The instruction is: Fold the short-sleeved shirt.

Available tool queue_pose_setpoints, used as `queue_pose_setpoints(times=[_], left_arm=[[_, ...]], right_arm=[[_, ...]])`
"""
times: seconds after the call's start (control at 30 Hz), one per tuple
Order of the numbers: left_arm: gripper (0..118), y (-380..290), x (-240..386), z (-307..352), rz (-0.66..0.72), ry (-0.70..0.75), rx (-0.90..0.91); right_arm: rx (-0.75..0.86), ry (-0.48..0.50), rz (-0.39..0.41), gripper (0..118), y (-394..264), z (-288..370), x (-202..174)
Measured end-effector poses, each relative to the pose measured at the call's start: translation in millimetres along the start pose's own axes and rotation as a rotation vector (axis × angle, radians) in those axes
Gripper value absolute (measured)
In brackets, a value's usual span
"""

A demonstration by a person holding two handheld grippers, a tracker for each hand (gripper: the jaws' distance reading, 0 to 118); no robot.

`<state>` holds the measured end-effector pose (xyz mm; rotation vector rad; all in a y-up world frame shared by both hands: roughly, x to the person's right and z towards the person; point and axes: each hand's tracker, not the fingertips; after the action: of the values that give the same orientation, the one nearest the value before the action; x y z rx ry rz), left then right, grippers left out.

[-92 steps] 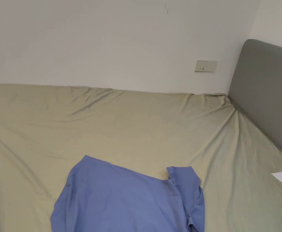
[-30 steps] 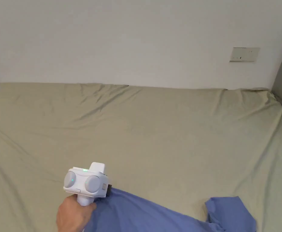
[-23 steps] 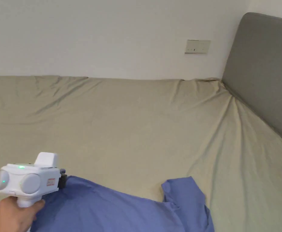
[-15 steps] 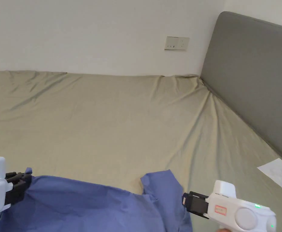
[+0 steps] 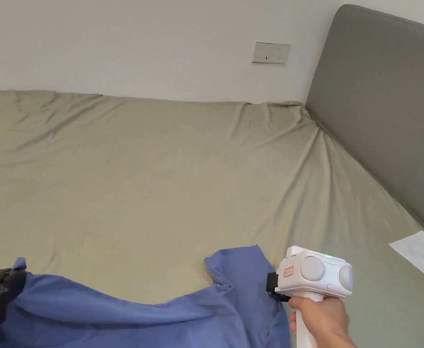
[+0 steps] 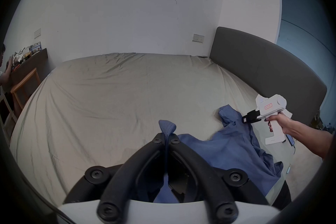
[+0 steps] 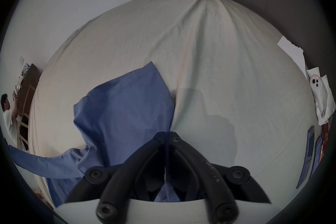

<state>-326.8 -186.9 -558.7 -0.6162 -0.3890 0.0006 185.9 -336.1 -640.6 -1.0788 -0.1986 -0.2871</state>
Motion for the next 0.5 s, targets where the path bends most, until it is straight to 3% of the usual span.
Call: queue_pose_setpoints(times=[0.1,0.27,0.3,0.5], left_arm=[[1,3.0,-4.3,2.0,0.013,-0.001,0.009],[1,8.3,-14.5,19.0,0.034,0.024,0.037],[1,10.0,-17.6,26.3,0.039,0.032,0.049],[1,28.8,-30.7,79.8,0.062,0.078,0.137]], right_arm=[[0.037,-0.010,0.057,1,2.0,15.0,-1.3],[0.127,0.055,0.031,1,1.3,58.6,11.1],[0.145,0.099,0.046,1,1.6,70.9,13.3],[0.327,0.128,0.131,1,-7.2,169.2,12.6]])
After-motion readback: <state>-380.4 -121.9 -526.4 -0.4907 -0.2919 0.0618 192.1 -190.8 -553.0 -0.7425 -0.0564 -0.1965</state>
